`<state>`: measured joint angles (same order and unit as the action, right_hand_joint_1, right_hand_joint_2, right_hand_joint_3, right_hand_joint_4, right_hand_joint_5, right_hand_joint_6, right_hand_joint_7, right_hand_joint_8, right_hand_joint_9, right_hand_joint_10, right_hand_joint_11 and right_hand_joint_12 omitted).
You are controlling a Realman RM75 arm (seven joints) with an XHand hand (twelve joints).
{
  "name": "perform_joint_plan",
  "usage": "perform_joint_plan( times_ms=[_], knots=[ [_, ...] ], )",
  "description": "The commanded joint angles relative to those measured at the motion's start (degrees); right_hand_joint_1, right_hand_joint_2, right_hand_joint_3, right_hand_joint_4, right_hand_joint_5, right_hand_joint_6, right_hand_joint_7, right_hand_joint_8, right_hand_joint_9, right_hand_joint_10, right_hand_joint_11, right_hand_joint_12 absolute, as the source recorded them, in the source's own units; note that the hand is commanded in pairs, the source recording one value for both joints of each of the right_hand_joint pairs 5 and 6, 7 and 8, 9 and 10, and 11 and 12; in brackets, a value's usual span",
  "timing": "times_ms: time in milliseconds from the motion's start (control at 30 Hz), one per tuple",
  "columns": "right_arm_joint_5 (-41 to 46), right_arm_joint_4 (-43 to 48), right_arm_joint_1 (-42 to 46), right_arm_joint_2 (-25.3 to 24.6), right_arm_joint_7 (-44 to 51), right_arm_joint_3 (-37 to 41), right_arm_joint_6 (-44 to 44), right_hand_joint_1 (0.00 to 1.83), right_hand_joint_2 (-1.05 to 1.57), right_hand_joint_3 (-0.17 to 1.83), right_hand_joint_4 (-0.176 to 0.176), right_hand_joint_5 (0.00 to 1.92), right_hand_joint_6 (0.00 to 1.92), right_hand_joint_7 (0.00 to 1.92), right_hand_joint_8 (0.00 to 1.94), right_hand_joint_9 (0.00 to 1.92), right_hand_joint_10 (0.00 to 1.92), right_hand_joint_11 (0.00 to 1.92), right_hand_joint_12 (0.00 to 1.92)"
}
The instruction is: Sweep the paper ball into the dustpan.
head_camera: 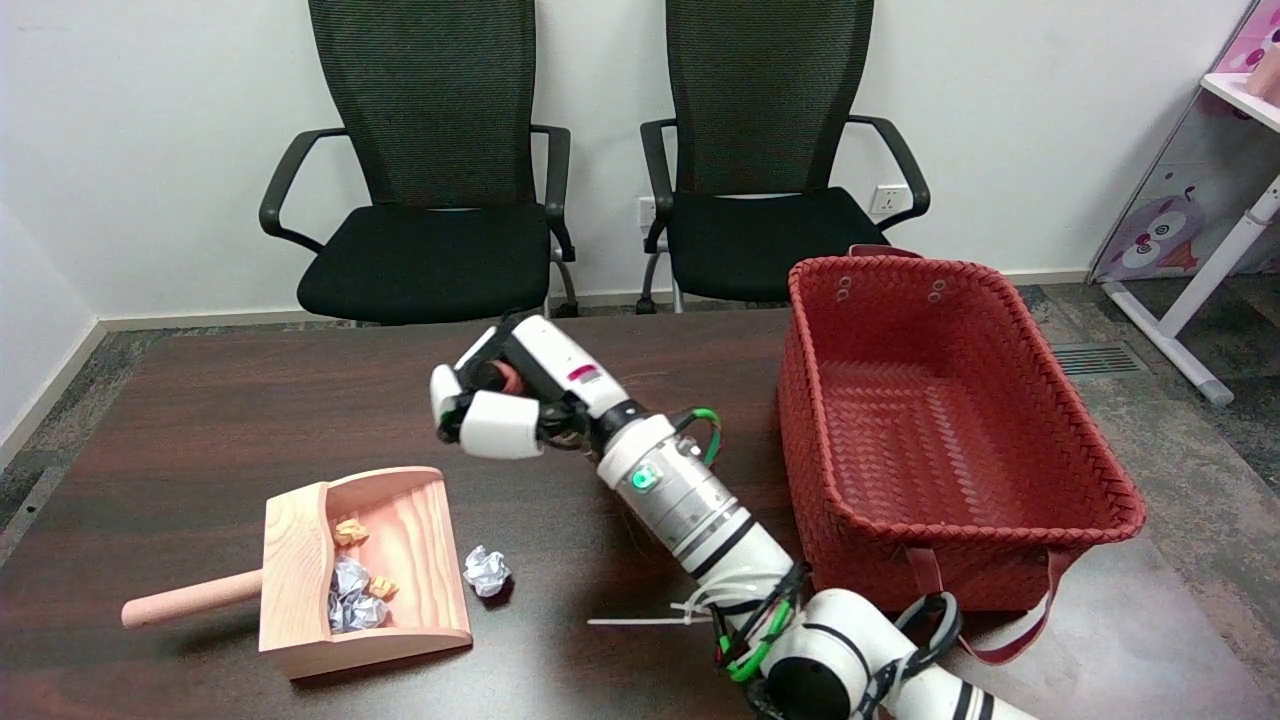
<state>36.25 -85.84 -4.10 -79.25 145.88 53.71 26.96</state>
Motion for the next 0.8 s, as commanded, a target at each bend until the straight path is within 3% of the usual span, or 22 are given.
perform_joint_plan(
  times_ms=[33,367,567,800],
  knots=[
    [-19.4,-0.4,2.0,-8.2,0.7,6.2,-14.6,0.75,1.57,1.72,0.042,1.92,1.92,1.92,1.92,1.92,1.92,1.92,1.92],
    [-11.6,4.1,2.2,-11.5,0.7,6.2,-12.6,0.74,1.57,1.81,0.044,1.92,1.92,1.92,1.92,1.92,1.92,1.92,1.92],
    [-10.8,8.4,1.5,-13.4,0.7,5.7,-7.6,0.73,1.57,1.83,0.046,1.92,1.92,1.92,1.92,1.92,1.92,1.92,1.92],
    [-3.5,12.7,-0.6,-14.5,0.7,2.0,-0.9,0.70,1.57,1.83,0.050,1.92,1.92,1.92,1.92,1.92,1.92,1.92,1.92]
  ],
)
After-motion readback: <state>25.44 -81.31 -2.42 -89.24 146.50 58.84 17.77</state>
